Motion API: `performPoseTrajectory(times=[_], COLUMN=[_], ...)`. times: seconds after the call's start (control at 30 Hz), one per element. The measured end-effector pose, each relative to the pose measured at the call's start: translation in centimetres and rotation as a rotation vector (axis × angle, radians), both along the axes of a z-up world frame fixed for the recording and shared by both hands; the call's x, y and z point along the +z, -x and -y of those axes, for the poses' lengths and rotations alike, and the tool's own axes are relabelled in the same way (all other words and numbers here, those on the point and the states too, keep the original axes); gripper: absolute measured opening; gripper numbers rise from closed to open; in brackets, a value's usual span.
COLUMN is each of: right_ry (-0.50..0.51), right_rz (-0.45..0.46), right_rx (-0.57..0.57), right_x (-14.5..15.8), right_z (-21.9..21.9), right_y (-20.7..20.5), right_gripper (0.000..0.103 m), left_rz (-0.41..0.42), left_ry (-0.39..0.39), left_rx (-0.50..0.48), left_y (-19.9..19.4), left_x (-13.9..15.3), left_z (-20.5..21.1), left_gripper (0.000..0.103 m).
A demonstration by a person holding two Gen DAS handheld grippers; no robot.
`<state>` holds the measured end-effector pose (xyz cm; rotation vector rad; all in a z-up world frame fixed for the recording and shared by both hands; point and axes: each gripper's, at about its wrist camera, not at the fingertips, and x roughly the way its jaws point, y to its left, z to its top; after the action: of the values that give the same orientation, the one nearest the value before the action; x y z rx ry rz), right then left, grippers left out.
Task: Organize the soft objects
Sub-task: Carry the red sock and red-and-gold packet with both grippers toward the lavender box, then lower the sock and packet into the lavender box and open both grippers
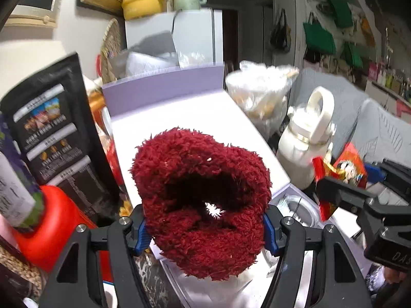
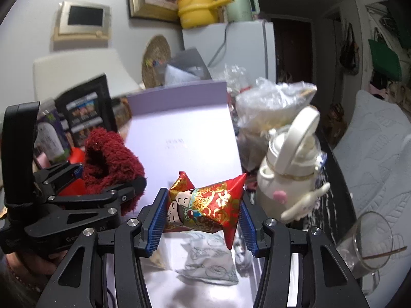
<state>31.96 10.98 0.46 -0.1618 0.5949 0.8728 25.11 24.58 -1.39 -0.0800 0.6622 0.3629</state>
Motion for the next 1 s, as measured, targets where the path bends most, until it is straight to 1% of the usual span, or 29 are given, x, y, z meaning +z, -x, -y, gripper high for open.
performPoseTrajectory(times=[0.07,0.23,0.4,0.57,0.63,0.67,0.7,0.83,0.9,1.0], right_ry=[0.023,0.051,0.073,0.096,0.105,0.106,0.108,0.117,0.122,0.131], right_rz=[-0.007,-0.032,-0.045,-0.065,-0.077,-0.081,-0.087,-0.104,-0.111,-0.120], right_rx=[-0.016,-0.047,-0.056,-0.053,-0.055,-0.054,-0.053,-0.047,-0.043,-0.039], right_x=[-0.6,-1.6,-2.1,-2.8,-3.1,-3.2,-3.3,-3.7,-3.9,-4.2], right_z=[-0.1,0.2,0.2,-0.3,-0.4,-0.5,-0.5,-0.8,-0.9,-1.1], right_y=[-0.5,-1.7,-2.2,-2.7,-2.9,-2.9,-3.0,-3.1,-3.1,-3.2], right_gripper=[0.051,0.051,0.051,0.051,0.051,0.051,0.051,0.051,0.051,0.051], left_rz=[-0.041,-0.104,-0.177,-0.242,-0.275,-0.279,-0.302,-0.338,-0.352,-0.366], left_ry=[-0.006,0.011,0.015,0.006,0.032,0.020,0.015,0.006,0.011,0.041], left_rx=[-0.004,-0.033,-0.039,-0.010,-0.009,-0.013,-0.011,-0.013,-0.008,-0.001], left_y=[-0.6,-1.5,-2.4,-2.8,-3.0,-3.0,-3.1,-3.4,-3.6,-3.9], left_x=[-1.0,-2.8,-4.2,-4.8,-5.2,-5.1,-5.3,-5.5,-5.5,-5.5], left_z=[0.4,1.1,1.7,1.7,1.6,1.7,1.8,2.2,2.3,2.0], left_gripper=[0.067,0.067,0.067,0.067,0.069,0.071,0.071,0.078,0.078,0.078])
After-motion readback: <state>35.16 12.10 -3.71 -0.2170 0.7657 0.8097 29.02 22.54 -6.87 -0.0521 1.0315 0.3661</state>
